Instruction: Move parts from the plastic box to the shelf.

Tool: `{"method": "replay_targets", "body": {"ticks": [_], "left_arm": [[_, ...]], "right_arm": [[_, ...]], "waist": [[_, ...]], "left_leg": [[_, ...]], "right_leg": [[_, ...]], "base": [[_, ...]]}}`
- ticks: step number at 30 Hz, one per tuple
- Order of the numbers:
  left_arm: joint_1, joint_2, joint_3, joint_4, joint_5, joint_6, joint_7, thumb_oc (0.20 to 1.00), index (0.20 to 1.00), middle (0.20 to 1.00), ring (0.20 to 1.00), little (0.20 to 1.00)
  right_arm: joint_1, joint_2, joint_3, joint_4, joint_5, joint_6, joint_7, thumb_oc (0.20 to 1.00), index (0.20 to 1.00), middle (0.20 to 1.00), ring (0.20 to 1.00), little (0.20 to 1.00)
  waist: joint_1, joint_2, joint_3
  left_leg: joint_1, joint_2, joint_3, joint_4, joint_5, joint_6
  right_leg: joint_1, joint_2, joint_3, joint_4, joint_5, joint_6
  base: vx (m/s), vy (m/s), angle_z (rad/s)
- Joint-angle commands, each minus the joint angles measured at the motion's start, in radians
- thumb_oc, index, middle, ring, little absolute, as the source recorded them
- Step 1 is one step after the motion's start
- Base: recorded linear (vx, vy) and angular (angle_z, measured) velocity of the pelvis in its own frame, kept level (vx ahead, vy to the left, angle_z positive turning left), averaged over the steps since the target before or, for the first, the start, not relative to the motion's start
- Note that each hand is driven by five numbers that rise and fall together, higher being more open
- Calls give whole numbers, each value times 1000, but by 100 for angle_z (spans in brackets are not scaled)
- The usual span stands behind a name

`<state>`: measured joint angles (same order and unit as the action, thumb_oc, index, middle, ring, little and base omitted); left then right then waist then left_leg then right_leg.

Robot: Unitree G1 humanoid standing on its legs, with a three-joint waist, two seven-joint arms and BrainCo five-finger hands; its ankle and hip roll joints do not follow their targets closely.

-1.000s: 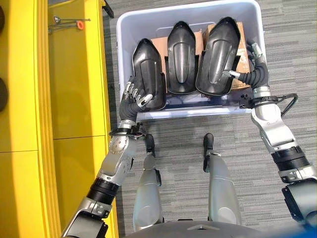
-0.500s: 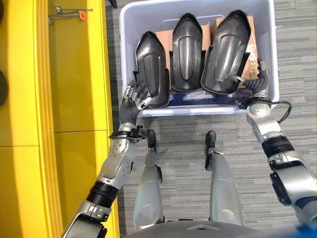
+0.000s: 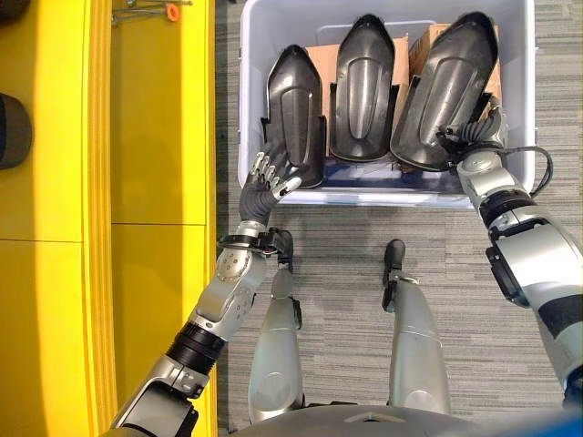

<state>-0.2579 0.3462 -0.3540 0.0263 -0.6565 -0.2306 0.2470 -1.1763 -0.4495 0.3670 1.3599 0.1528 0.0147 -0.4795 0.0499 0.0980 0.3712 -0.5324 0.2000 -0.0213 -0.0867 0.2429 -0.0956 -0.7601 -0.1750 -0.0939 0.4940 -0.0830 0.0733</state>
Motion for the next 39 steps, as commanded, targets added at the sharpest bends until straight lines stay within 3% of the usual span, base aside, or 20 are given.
{"method": "replay_targets", "body": {"ticks": [1, 3, 4, 15, 18, 20, 22, 29, 39], "left_arm": [[-65, 53, -9, -107, 10, -48, 6, 1000, 1000, 1000, 1000, 1000], [-67, 51, -8, -102, 13, -46, 3, 1000, 1000, 1000, 1000, 1000], [-67, 49, -6, -103, 11, -47, 1, 1000, 1000, 1000, 1000, 1000], [-23, 58, 22, -104, -11, -55, 4, 1000, 1000, 1000, 1000, 1000], [-2, 57, 42, -102, -13, -59, 8, 1000, 1000, 1000, 1000, 1000], [33, 52, 75, -94, -12, -59, 12, 1000, 1000, 1000, 1000, 1000], [47, 51, 90, -92, -9, -60, 15, 1000, 1000, 1000, 1000, 1000], [84, 54, 122, -90, 3, -56, 5, 1000, 1000, 1000, 1000, 1000], [181, 40, 162, -76, 20, -30, -45, 1000, 1000, 1000, 1000, 1000]], "right_arm": [[30, 33, 29, 28, -1, 68, 94, 1000, 1000, 1000, 1000, 1000], [30, 41, 46, 37, -21, 77, 118, 567, 567, 567, 567, 567], [29, 48, 59, 43, -40, 83, 128, 200, 200, 200, 200, 200], [94, 61, 35, -83, -19, 46, 86, 200, 200, 200, 200, 200], [147, 67, -8, -236, 57, -3, 50, 200, 200, 200, 200, 200], [278, 47, -59, -575, 38, -40, 4, 200, 200, 200, 200, 200], [338, 37, -94, -710, 9, -55, -10, 200, 200, 200, 200, 200], [479, 14, -153, -960, -72, -82, 0, 200, 200, 200, 200, 200], [769, 5, -197, -1278, -152, -129, 119, 200, 200, 200, 200, 200]], "waist": [[29, -4, 43], [32, -3, 45], [33, -3, 46], [8, -43, 42], [-4, -55, 34], [-23, -72, 19], [-30, -77, 11], [-41, -88, -10], [-61, -102, -72]], "left_leg": [[184, 16, -32, 5, -97, -56], [182, 15, -35, 6, -97, -54], [180, 13, -37, 8, -99, -53], [217, 17, -30, 13, -122, -53], [233, 20, -24, 12, -131, -54], [260, 23, -17, 8, -145, -54], [273, 24, -15, 7, -150, -54], [307, 27, -9, 9, -160, -55], [408, 43, 0, 1, -176, -62]], "right_leg": [[82, -53, 32, -298, 230, 79], [83, -54, 32, -297, 229, 79], [83, -54, 31, -296, 228, 78], [116, -42, 40, -307, 231, 83], [128, -39, 43, -309, 231, 85], [154, -37, 45, -317, 231, 88], [167, -37, 44, -321, 232, 90], [206, -36, 41, -322, 226, 95], [317, -26, 29, -335, 208, 102]], "base": [[-8, 14, 12], [-3, 15, 11], [3, 16, -7], [-7, 5, -2], [-2, -2, -2], [9, -22, -6], [10, -16, -7], [9, -6, 0], [32, -11, 0]]}}
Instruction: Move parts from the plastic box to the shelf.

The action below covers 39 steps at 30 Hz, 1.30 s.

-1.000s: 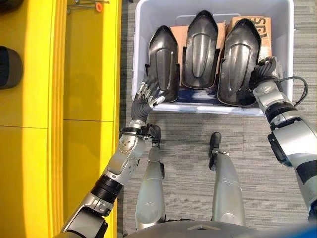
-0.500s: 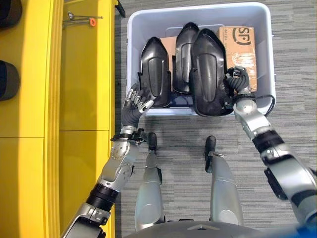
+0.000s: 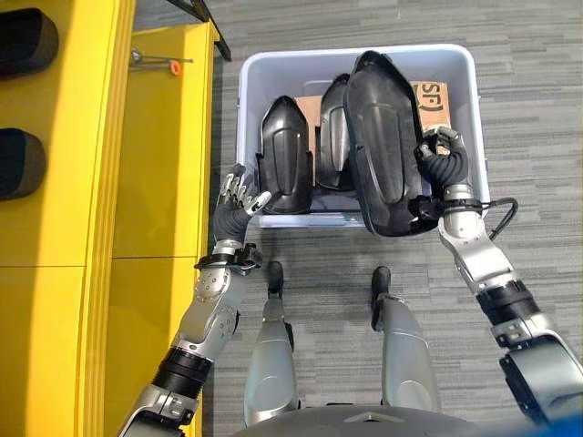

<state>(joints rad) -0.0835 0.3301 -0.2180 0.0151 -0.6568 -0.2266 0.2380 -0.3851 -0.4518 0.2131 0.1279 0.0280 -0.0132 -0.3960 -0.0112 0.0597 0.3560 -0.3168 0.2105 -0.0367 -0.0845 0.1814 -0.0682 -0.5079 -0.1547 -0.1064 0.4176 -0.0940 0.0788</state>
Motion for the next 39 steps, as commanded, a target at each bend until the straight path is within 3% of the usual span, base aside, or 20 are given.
{"method": "replay_targets", "body": {"ticks": [1, 8, 14, 16, 18, 20, 21, 22, 23, 24, 26, 27, 28, 30, 31, 33, 39], "left_arm": [[19, 54, 33, -61, 23, -32, -41, 1000, 1000, 1000, 1000, 1000], [82, 53, 85, -54, 26, -30, -63, 1000, 1000, 1000, 1000, 1000], [145, 33, 125, -50, 20, -23, -90, 1000, 1000, 1000, 1000, 1000], [167, 15, 139, -43, 12, -27, -98, 1000, 1000, 1000, 1000, 1000], [194, 1, 144, -51, 1, -20, -116, 1000, 1000, 1000, 1000, 1000], [204, -9, 131, -50, 4, -10, -126, 1000, 1000, 1000, 1000, 1000], [200, -15, 131, -39, 2, -8, -125, 1000, 1000, 1000, 1000, 1000], [199, -24, 132, -30, -5, -5, -130, 1000, 1000, 1000, 1000, 1000], [199, -24, 132, -30, -5, -5, -130, 1000, 1000, 1000, 1000, 1000], [196, -28, 130, -27, -5, 0, -132, 1000, 1000, 1000, 1000, 1000], [194, -28, 126, -29, -7, 5, -134, 1000, 1000, 1000, 1000, 1000], [195, -29, 123, -34, -4, 17, -140, 1000, 1000, 1000, 1000, 1000], [189, -31, 119, -29, -2, 24, -141, 1000, 1000, 1000, 1000, 1000], [182, -23, 118, -29, -10, 25, -146, 1000, 1000, 1000, 1000, 1000], [170, -1, 129, -48, 3, 29, -145, 1000, 1000, 1000, 1000, 1000], [179, 6, 134, -50, 6, 31, -148, 1000, 1000, 1000, 1000, 1000], [247, 36, 210, -71, 46, 26, -140, 1000, 1000, 1000, 1000, 1000]], "right_arm": [[2, 6, -45, -66, -22, -107, 50, 200, 200, 200, 200, 200], [97, -11, -57, -150, -14, -123, 126, 200, 200, 200, 200, 200], [130, -22, -49, -191, 23, -137, 195, 200, 200, 200, 200, 200], [118, -31, -31, -191, 38, -145, 218, 200, 200, 200, 200, 200], [144, -47, -29, -210, 78, -151, 250, 200, 200, 200, 200, 200], [204, -60, -70, -217, 110, -156, 245, 200, 200, 200, 200, 200], [222, -63, -82, -227, 120, -157, 245, 200, 200, 200, 200, 200], [247, -60, -87, -236, 135, -154, 242, 200, 200, 200, 200, 200], [247, -60, -88, -236, 135, -154, 242, 200, 200, 200, 200, 200], [281, -51, -99, -256, 135, -155, 234, 200, 200, 200, 200, 200], [299, -43, -103, -260, 138, -152, 233, 200, 200, 200, 200, 200], [343, -20, -118, -273, 143, -141, 233, 200, 200, 200, 200, 200], [370, -13, -139, -287, 139, -140, 235, 200, 200, 200, 200, 200], [388, 7, -154, -297, 137, -133, 237, 200, 200, 200, 200, 200], [410, 27, -174, -303, 150, -132, 236, 200, 200, 200, 200, 200], [425, 35, -182, -307, 156, -131, 244, 200, 200, 200, 200, 200], [421, 53, -172, -305, 134, -122, 277, 200, 200, 200, 200, 200]], "waist": [[-2, -65, -65], [-12, -64, -111], [-5, -52, -154], [11, -48, -174], [40, -43, -188], [49, -44, -181], [45, -52, -176], [35, -69, -168], [34, -70, -169], [16, -75, -174], [7, -72, -178], [-3, -61, -193], [-11, -59, -198], [-12, -69, -200], [-2, -85, -192], [2, -93, -191], [84, -169, -170]], "left_leg": [[207, 34, 15, -3, -118, -88], [273, 46, 20, -3, -131, -73], [348, 78, 15, -2, -123, -65], [353, 95, -6, 0, -87, -70], [316, 116, -42, -3, -7, -97], [241, 92, -72, -3, 36, -98], [225, 83, -17, 21, 36, -85], [227, 87, 82, 110, -12, -59], [224, 86, 81, 112, -11, -58], [254, 126, 198, 158, -27, -58], [277, 147, 237, 172, -28, -64], [320, 143, 264, 149, -97, -68], [323, 125, 292, 141, -128, -55], [312, 99, 296, 165, -155, -44], [297, 69, 291, 194, -169, -35], [293, 59, 292, 197, -179, -33], [203, -29, 221, 278, -233, -2]], "right_leg": [[76, -43, 41, -257, 216, 98], [112, -16, 54, -229, 186, 97], [135, 12, 61, -118, 109, 79], [165, 27, 48, -115, 83, 64], [204, 47, 5, -135, 67, 49], [257, 15, -71, -160, 61, 37], [279, -10, -107, -170, 65, 32], [308, -51, -162, -182, 78, 22], [308, -51, -163, -186, 83, 22], [335, -82, -219, -193, 86, 19], [348, -96, -243, -187, 83, 18], [378, -130, -272, -159, 72, 48], [394, -161, -295, -144, 83, 62], [409, -207, -332, -137, 112, 69], [438, -253, -347, -148, 168, 96], [451, -266, -355, -155, 181, 105], [525, -332, -425, -227, 281, 148]], "base": [[56, -10, -4], [24, -14, -5], [22, -65, -6], [-7, -150, 4], [-78, -212, 36], [-102, -156, 119], [-140, -75, 154], [-125, -39, 158], [-130, 11, 178], [-51, 28, 195], [52, 116, 158], [164, 255, 105], [174, 293, 127], [29, 260, 143], [18, 210, 98], [50, 194, 70], [52, 161, 49]]}}
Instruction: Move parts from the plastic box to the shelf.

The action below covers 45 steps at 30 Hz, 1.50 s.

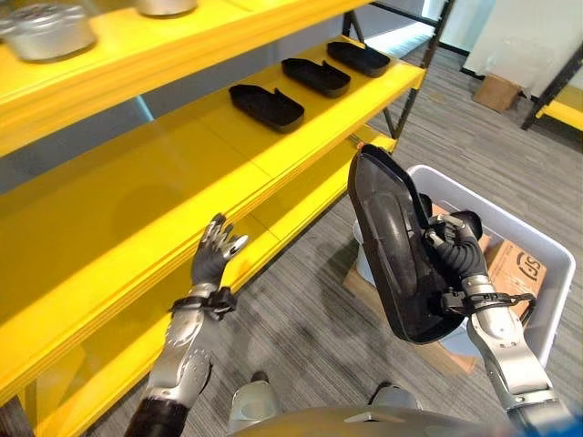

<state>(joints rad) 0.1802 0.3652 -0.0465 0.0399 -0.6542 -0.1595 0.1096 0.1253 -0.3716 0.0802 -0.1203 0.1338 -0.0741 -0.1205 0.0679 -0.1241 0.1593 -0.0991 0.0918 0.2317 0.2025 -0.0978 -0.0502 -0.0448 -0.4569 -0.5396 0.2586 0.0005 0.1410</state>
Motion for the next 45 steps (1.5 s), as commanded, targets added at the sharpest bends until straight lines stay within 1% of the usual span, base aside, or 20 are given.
{"method": "replay_targets", "body": {"ticks": [1, 2, 4, 6, 7, 8, 10, 12, 13, 14, 15, 17, 19, 21, 22, 23, 26, 33, 42, 45], "left_arm": [[-13, 4, 44, -100, 44, -43, -10, 1000, 1000, 1000, 1000, 1000], [-3, 5, 63, -105, 49, -49, 6, 1000, 1000, 1000, 1000, 1000], [-9, 15, 76, -114, 63, -52, 22, 1000, 1000, 1000, 1000, 1000], [-28, 23, 77, -104, 79, -52, 40, 1000, 1000, 1000, 1000, 1000], [-64, 38, 45, -73, 96, -55, 54, 1000, 1000, 1000, 1000, 1000], [-68, 36, 42, -64, 102, -58, 57, 1000, 1000, 1000, 1000, 1000], [-66, 31, 44, -63, 110, -56, 51, 1000, 1000, 1000, 1000, 1000], [-73, 27, 44, -61, 113, -58, 47, 1000, 1000, 1000, 1000, 1000], [-81, 28, 43, -50, 113, -59, 49, 1000, 1000, 1000, 1000, 1000], [-82, 28, 43, -50, 113, -60, 49, 1000, 1000, 1000, 1000, 1000], [-86, 27, 35, -46, 115, -62, 46, 1000, 1000, 1000, 1000, 1000], [-81, 23, 31, -49, 123, -65, 39, 1000, 1000, 1000, 1000, 1000], [-76, 21, 30, -51, 118, -67, 31, 1000, 1000, 1000, 1000, 1000], [-60, 11, 31, -56, 122, -71, 15, 1000, 1000, 1000, 1000, 1000], [-52, 3, 35, -52, 119, -73, 14, 1000, 1000, 1000, 1000, 1000], [-19, -7, 50, -60, 99, -71, 8, 1000, 1000, 1000, 1000, 1000], [-7, -16, 46, -64, 90, -67, -1, 1000, 1000, 1000, 1000, 1000], [7, -33, 18, -66, 74, -52, -24, 1000, 1000, 1000, 1000, 1000], [10, -49, -2, -66, 68, -47, -28, 1000, 1000, 1000, 1000, 1000], [-7, -52, -19, -57, 64, -43, -32, 1000, 1000, 1000, 1000, 1000]], "right_arm": [[-96, -25, -35, -56, 28, -62, 1, 200, 200, 200, 200, 200], [-123, -17, -10, -56, 34, -61, 3, 200, 200, 200, 200, 200], [-151, -9, 11, -54, 33, -59, -1, 200, 200, 200, 200, 200], [-169, 1, 25, -45, 30, -55, -11, 200, 200, 200, 200, 200], [-147, 12, 35, -46, 80, -65, -1, 200, 200, 200, 200, 200], [-137, 8, 40, -47, 87, -66, 7, 200, 200, 200, 200, 200], [-126, -2, 48, -47, 91, -69, 18, 200, 200, 200, 200, 200], [-121, -5, 50, -44, 102, -71, 31, 200, 200, 200, 200, 200], [-118, -7, 45, -45, 101, -71, 29, 200, 200, 200, 200, 200], [-119, -7, 45, -45, 101, -71, 29, 200, 200, 200, 200, 200], [-102, -8, 32, -47, 116, -67, 33, 200, 200, 200, 200, 200], [-76, -10, 9, -61, 119, -68, 39, 200, 200, 200, 200, 200], [-57, -14, -9, -69, 132, -71, 49, 200, 200, 200, 200, 200], [-35, -18, -30, -72, 137, -75, 60, 200, 200, 200, 200, 200], [-38, -22, -27, -64, 140, -75, 66, 200, 200, 200, 200, 200], [-45, -31, -31, -56, 160, -73, 75, 200, 200, 200, 200, 200], [-40, -35, -38, -58, 170, -77, 80, 200, 200, 200, 200, 200], [-78, -65, -40, -39, 167, -86, 63, 200, 200, 200, 200, 200], [-153, -64, 13, -14, 161, -85, 51, 200, 200, 200, 200, 200], [-164, -57, 22, 3, 151, -85, 34, 200, 200, 200, 200, 200]], "waist": [[13, 8, 32], [54, -6, 41], [91, -23, 60], [107, -26, 59], [38, -2, 60], [18, 15, 64], [-6, 36, 86], [-37, 42, 107], [-55, 40, 113], [-56, 39, 113], [-79, 33, 113], [-98, 24, 106], [-105, 17, 99], [-106, 0, 81], [-101, 2, 71], [-95, 0, 40], [-96, 5, 19], [-81, 43, -36], [-59, 80, -43], [-63, 85, -34]], "left_leg": [[-34, 79, -63, 6, 39, -16], [-68, 57, -95, 42, 0, -11], [-119, 20, -116, 92, -32, 9], [-134, -3, -133, 94, -44, 28], [-95, -88, -206, -1, 4, 85], [-65, -97, -224, -39, 15, 88], [-17, -104, -250, -72, 22, 86], [18, -106, -291, -88, 19, 79], [33, -107, -313, -96, 14, 74], [32, -108, -313, -98, 19, 74], [48, -113, -348, -101, 11, 63], [60, -119, -389, -95, -2, 56], [61, -125, -404, -88, -9, 53], [65, -130, -422, -74, -23, 45], [73, -117, -428, -75, -23, 39], [95, -68, -448, -106, -12, 18], [109, -34, -460, -140, 4, 2], [132, 92, -473, -258, 95, -66], [113, 111, -487, -275, 136, -88], [82, 111, -432, -254, 145, -90]], "right_leg": [[69, -32, -3, -78, 196, 88], [88, -34, -13, -101, 224, 108], [104, -54, -33, -119, 273, 115], [103, -66, -33, -99, 302, 117], [-13, 34, 218, 31, 253, 33], [-81, 97, 279, 56, 205, 16], [-155, 132, 313, 58, 168, 1], [-194, 156, 374, -26, 173, 9], [-206, 180, 427, -85, 180, 18], [-205, 179, 426, -91, 186, 18], [-218, 184, 507, -167, 211, 38], [-206, 191, 570, -206, 239, 52], [-189, 196, 588, -210, 236, 54], [-147, 184, 568, -228, 240, 60], [-141, 194, 555, -216, 215, 59], [-118, 225, 533, -205, 186, 53], [-94, 241, 513, -216, 163, 46], [-44, 305, 446, -232, 81, 4], [-11, 311, 395, -232, 52, -14], [7, 283, 356, -235, 53, -8]], "base": [[123, 189, 79], [126, 203, 87], [131, 265, 66], [202, 372, 85], [306, 498, 88], [376, 550, 144], [196, 99, 192], [170, -105, 30], [130, -113, 53], [211, -166, 115], [184, -170, 112], [196, -195, 159], [122, -133, 138], [154, -228, 60], [229, -441, 50], [186, -352, 71], [120, -247, -6], [65, -193, -15], [8, -50, 19], [-15, 73, 50]]}}
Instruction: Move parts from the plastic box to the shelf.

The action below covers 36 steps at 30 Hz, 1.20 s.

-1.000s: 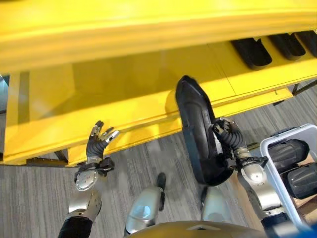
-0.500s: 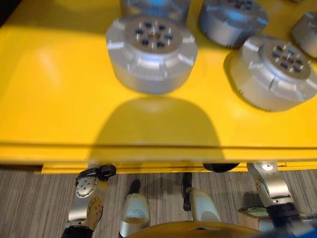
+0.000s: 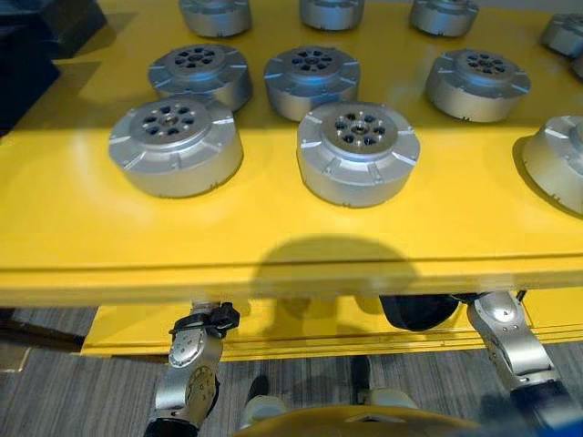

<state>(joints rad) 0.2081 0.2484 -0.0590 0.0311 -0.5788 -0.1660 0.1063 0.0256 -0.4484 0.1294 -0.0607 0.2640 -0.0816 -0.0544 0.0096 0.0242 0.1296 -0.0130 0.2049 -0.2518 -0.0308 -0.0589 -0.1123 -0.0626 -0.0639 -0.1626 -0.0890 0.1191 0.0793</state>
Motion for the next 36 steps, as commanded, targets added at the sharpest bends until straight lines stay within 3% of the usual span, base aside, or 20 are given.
{"method": "replay_targets", "body": {"ticks": [1, 3, 8, 11, 15, 16, 17, 21, 24, 28, 36], "left_arm": [[-43, 66, -13, -48, -12, -37, -31, 1000, 1000, 1000, 1000, 1000], [-53, 77, -29, -36, -3, -33, -44, 1000, 1000, 1000, 1000, 1000], [-60, 103, -22, -43, 0, -32, -40, 1000, 1000, 1000, 1000, 1000], [-71, 112, -25, -49, 4, -31, -32, 1000, 1000, 1000, 1000, 1000], [-120, 131, -51, -50, -3, -35, -19, 1000, 1000, 1000, 1000, 1000], [-145, 140, -61, -54, -6, -39, -10, 1000, 1000, 1000, 1000, 1000], [-178, 143, -77, -56, -10, -40, 2, 1000, 1000, 1000, 1000, 1000], [-227, 142, -87, -67, 0, -42, 30, 1000, 1000, 1000, 1000, 1000], [-272, 132, -88, -86, 33, -43, 68, 1000, 1000, 1000, 1000, 1000], [-271, 125, -79, -99, 41, -40, 84, 1000, 1000, 1000, 1000, 1000], [-265, 136, -105, -134, 26, -46, 96, 1000, 1000, 1000, 1000, 1000]], "right_arm": [[-70, 31, -17, -44, 16, -72, -42, 200, 200, 200, 200, 200], [-65, 42, -19, -24, 11, -63, -40, 200, 200, 200, 200, 200], [-141, 51, -3, 52, -9, -39, -53, 200, 200, 200, 200, 200], [-179, 50, -9, 81, -6, -33, -75, 200, 200, 200, 200, 200], [-268, 58, -6, 156, 30, -36, -119, 200, 200, 200, 200, 200], [-297, 61, -7, 160, 42, -39, -140, 200, 200, 200, 200, 200], [-318, 72, -12, 187, 62, -38, -166, 200, 200, 200, 200, 200], [-320, 83, -48, 181, 77, -47, -214, 200, 200, 200, 200, 200], [-326, 85, -82, 176, 72, -60, -259, 200, 200, 200, 200, 200], [-343, 83, -89, 184, 66, -62, -277, 200, 200, 200, 200, 200], [-474, -3, -124, 284, 61, -57, -354, 200, 200, 200, 200, 200]], "waist": [[-8, -60, 1], [-7, -55, -2], [8, -80, -2], [14, -94, 7], [20, -113, 62], [20, -116, 100], [17, -124, 147], [10, -132, 194], [5, -127, 214], [5, -113, 206], [6, -92, 189]], "left_leg": [[-7, 5, 97, -29, 121, -32], [7, 1, 126, -38, 116, -29], [19, -56, 155, 40, 24, 21], [0, -76, 159, 97, -6, 30], [-80, -105, 164, 243, -64, 30], [-137, -109, 167, 319, -85, 29], [-199, -108, 168, 409, -115, 29], [-338, -97, 152, 622, -202, 41], [-509, -104, 117, 868, -305, 57], [-608, -108, 104, 987, -359, 58], [-744, -124, 103, 1087, -388, 57]], "right_leg": [[40, -130, -42, 104, -61, 63], [57, -148, -55, 93, -46, 75], [51, -199, 1, 107, -22, 101], [41, -215, 16, 130, -30, 104], [-10, -231, 34, 194, -44, 107], [-64, -237, 46, 250, -50, 110], [-134, -244, 62, 330, -62, 113], [-276, -242, 99, 520, -137, 91], [-445, -220, 131, 763, -253, 51], [-548, -206, 142, 882, -309, 38], [-705, -201, 164, 999, -352, 32]], "base": [[-9, 136, 86], [60, 177, 41], [71, 148, -18], [-3, 84, -23], [-129, 50, -10], [-355, 80, -12], [-342, 88, -19], [-210, 57, -25], [-217, 30, -8], [-75, -4, 4], [-28, -2, -1]]}}
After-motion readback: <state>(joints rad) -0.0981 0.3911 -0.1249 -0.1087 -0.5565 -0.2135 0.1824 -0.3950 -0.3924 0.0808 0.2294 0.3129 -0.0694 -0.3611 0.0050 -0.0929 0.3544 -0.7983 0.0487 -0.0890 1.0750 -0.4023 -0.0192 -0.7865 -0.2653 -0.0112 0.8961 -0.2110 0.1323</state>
